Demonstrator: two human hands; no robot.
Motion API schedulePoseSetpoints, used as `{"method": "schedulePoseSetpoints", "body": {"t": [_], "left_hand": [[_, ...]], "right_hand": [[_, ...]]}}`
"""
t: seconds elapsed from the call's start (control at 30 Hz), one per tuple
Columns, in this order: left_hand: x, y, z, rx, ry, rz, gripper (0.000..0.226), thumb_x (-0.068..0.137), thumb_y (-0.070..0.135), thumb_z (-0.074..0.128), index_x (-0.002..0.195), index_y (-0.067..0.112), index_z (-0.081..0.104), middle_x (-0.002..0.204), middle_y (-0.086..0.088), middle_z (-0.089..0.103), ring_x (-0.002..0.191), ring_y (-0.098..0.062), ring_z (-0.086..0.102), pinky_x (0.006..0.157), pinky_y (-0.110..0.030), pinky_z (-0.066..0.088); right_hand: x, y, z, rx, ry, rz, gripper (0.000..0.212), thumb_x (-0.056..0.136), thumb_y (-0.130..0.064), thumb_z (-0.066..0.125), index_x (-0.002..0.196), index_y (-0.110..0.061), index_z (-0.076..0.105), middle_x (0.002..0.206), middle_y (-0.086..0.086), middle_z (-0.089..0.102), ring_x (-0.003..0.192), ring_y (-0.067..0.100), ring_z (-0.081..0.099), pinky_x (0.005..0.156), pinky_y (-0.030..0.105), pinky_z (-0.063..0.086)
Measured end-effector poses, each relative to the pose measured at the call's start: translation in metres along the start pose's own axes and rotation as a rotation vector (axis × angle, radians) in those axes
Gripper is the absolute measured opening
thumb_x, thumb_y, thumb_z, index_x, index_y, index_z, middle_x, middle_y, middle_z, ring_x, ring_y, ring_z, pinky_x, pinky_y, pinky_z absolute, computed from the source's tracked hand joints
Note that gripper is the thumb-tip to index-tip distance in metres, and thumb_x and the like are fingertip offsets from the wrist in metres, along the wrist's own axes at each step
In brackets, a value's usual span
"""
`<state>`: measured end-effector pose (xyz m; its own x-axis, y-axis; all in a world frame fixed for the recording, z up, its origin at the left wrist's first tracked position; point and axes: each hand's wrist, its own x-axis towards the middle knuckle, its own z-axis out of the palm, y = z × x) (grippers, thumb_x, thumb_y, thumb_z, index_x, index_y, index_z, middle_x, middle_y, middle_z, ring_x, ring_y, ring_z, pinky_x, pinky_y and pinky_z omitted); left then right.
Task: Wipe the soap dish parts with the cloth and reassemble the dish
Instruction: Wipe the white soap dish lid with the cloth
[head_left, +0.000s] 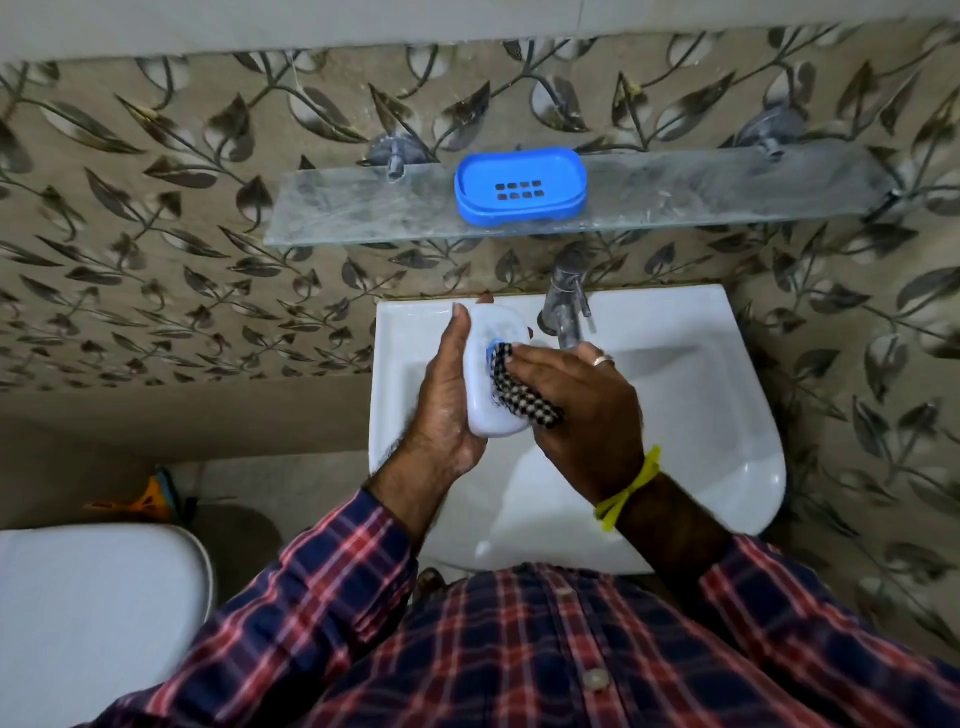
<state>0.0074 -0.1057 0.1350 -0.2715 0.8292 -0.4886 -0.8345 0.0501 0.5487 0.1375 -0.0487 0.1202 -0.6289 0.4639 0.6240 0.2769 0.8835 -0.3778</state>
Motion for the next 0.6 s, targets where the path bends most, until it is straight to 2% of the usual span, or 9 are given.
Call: {"method": "schedulePoseSetpoints", "body": {"t": [0.03, 0.1, 0.17, 0.23, 0.27, 0.33, 0.4, 0.53, 0.6], "left_hand": [[-0.001, -0.004, 0.001, 0.005, -0.042, -0.009, 0.073, 0.1, 0.062, 0.023, 0.083, 0.023, 0.083, 0.086, -0.004, 0.076, 0.084, -0.014, 0.072, 0.085, -0.028, 0.054], [-0.002, -0.003, -0.003, -0.019, -0.072, -0.022, 0.067, 0.101, 0.06, 0.026, 0.087, 0.026, 0.082, 0.089, -0.005, 0.076, 0.081, -0.014, 0.073, 0.082, -0.029, 0.056], [-0.003, -0.003, -0.006, -0.008, -0.037, 0.006, 0.056, 0.101, 0.058, 0.031, 0.106, 0.028, 0.078, 0.1, -0.006, 0.076, 0.09, -0.017, 0.073, 0.09, -0.034, 0.054], [-0.001, -0.008, -0.009, -0.038, -0.008, 0.012, 0.048, 0.102, 0.053, 0.038, 0.135, 0.026, 0.059, 0.115, -0.007, 0.072, 0.103, -0.02, 0.071, 0.099, -0.037, 0.052], [-0.002, -0.01, -0.007, -0.042, -0.009, 0.006, 0.048, 0.102, 0.051, 0.039, 0.14, 0.024, 0.051, 0.115, -0.006, 0.072, 0.103, -0.019, 0.071, 0.095, -0.035, 0.054], [-0.004, -0.011, -0.007, -0.02, -0.041, 0.021, 0.042, 0.103, 0.05, 0.036, 0.132, 0.024, 0.053, 0.099, -0.003, 0.076, 0.089, -0.017, 0.075, 0.077, -0.029, 0.06], [-0.006, -0.008, -0.009, -0.012, -0.083, 0.049, 0.039, 0.102, 0.052, 0.036, 0.121, 0.027, 0.06, 0.093, -0.002, 0.077, 0.084, -0.017, 0.075, 0.072, -0.029, 0.061], [-0.01, -0.011, -0.015, 0.067, -0.038, 0.047, 0.052, 0.103, 0.051, 0.038, 0.131, 0.014, 0.062, 0.12, -0.009, 0.071, 0.11, -0.021, 0.068, 0.091, -0.033, 0.055], [-0.011, -0.01, -0.016, 0.095, -0.076, 0.031, 0.057, 0.101, 0.051, 0.039, 0.135, 0.01, 0.058, 0.128, -0.01, 0.067, 0.117, -0.022, 0.065, 0.099, -0.033, 0.053]], "right_hand": [[0.005, -0.002, 0.001, 0.003, -0.017, -0.004, 0.033, 0.082, 0.004, 0.055, 0.107, -0.004, 0.075, 0.117, 0.01, 0.073, 0.104, 0.026, 0.071, 0.095, 0.04, 0.051], [0.007, -0.007, -0.001, -0.004, -0.061, -0.051, 0.033, 0.086, -0.003, 0.051, 0.108, -0.005, 0.075, 0.119, 0.009, 0.073, 0.102, 0.027, 0.07, 0.093, 0.038, 0.052], [0.008, -0.004, -0.004, -0.03, -0.074, -0.032, 0.032, 0.087, -0.004, 0.053, 0.109, -0.008, 0.075, 0.119, 0.006, 0.073, 0.102, 0.026, 0.07, 0.093, 0.036, 0.052], [0.016, 0.0, -0.004, -0.031, -0.047, 0.064, 0.035, 0.08, 0.0, 0.061, 0.11, -0.009, 0.075, 0.118, 0.006, 0.073, 0.107, 0.022, 0.07, 0.098, 0.037, 0.048], [0.021, -0.002, -0.003, -0.014, -0.039, 0.097, 0.037, 0.077, 0.001, 0.062, 0.111, -0.008, 0.075, 0.119, 0.006, 0.073, 0.109, 0.022, 0.07, 0.099, 0.038, 0.047], [0.026, -0.01, -0.003, 0.017, -0.048, 0.047, 0.04, 0.079, -0.001, 0.055, 0.114, -0.007, 0.073, 0.122, 0.008, 0.072, 0.106, 0.026, 0.07, 0.096, 0.04, 0.049], [0.022, -0.016, -0.005, -0.004, -0.074, -0.035, 0.041, 0.081, -0.002, 0.05, 0.114, -0.007, 0.073, 0.122, 0.007, 0.071, 0.097, 0.032, 0.069, 0.09, 0.038, 0.052], [0.024, -0.002, -0.002, -0.004, -0.013, 0.105, 0.041, 0.073, 0.003, 0.064, 0.11, -0.007, 0.075, 0.118, 0.008, 0.073, 0.106, 0.025, 0.071, 0.095, 0.04, 0.049], [0.029, -0.004, 0.0, 0.014, -0.019, 0.113, 0.039, 0.075, -0.001, 0.06, 0.111, -0.006, 0.074, 0.118, 0.009, 0.073, 0.106, 0.025, 0.071, 0.096, 0.042, 0.049]]}}
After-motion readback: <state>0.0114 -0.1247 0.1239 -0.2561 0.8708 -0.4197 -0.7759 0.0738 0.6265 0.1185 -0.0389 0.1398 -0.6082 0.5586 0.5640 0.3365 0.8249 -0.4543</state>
